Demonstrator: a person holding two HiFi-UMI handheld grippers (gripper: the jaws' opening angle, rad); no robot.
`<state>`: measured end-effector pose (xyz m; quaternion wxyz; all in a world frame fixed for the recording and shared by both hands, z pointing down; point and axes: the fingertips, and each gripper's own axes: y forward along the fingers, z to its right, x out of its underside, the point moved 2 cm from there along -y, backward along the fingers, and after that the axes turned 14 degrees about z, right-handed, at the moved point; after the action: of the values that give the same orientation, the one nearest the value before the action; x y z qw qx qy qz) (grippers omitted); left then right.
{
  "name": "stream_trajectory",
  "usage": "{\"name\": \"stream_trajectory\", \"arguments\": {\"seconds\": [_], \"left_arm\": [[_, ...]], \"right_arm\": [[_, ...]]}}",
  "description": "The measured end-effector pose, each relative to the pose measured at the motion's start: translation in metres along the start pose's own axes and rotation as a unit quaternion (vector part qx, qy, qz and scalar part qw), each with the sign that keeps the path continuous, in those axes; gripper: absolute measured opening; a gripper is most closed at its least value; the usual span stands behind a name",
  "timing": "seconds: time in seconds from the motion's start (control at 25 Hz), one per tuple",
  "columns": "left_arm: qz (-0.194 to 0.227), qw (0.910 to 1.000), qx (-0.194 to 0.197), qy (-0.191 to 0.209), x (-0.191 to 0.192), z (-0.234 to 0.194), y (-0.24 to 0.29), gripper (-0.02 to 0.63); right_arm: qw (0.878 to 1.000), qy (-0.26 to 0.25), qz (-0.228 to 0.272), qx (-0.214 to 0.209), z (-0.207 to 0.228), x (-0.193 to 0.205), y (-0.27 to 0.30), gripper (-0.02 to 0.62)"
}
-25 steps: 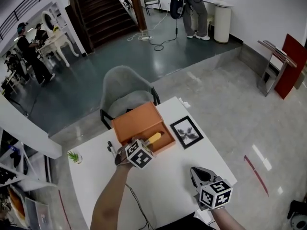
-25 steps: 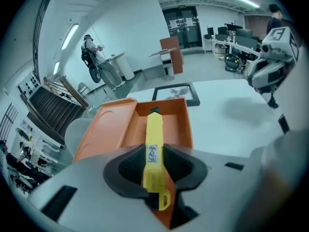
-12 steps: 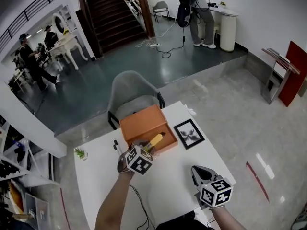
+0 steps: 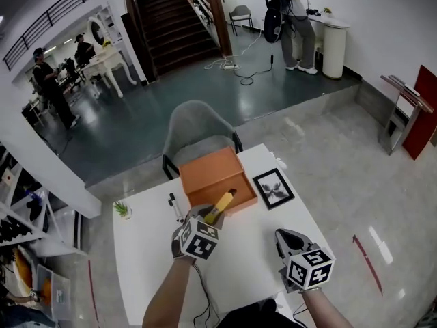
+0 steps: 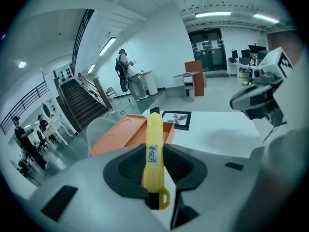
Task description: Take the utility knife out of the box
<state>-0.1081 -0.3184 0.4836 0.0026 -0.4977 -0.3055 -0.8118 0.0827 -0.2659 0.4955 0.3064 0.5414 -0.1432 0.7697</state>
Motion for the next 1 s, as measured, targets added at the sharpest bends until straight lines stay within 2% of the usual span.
{"name": "stream_trajectory", "arguments": {"seconds": [0.32,0.6,1.0], "left_arm": [[0.028,0.9956,-0.042,-0.078,0.006,0.011,-0.029,0.109],[0.056,0.9836,-0.077,-0.153,0.016,0.02,-0.056,0.11],[0.073,0.9691,-0.107,-0.21,0.038,0.034,-0.086,0.109]], "right_arm": [[1.0,-0.007,0.008,-0.014,-0.004,-0.009,-0.002,0.0],[1.0,-0.016,0.007,-0.019,-0.009,-0.011,-0.01,0.0],[1.0,-0.013,0.01,-0.025,-0.021,-0.01,-0.014,0.0]]}}
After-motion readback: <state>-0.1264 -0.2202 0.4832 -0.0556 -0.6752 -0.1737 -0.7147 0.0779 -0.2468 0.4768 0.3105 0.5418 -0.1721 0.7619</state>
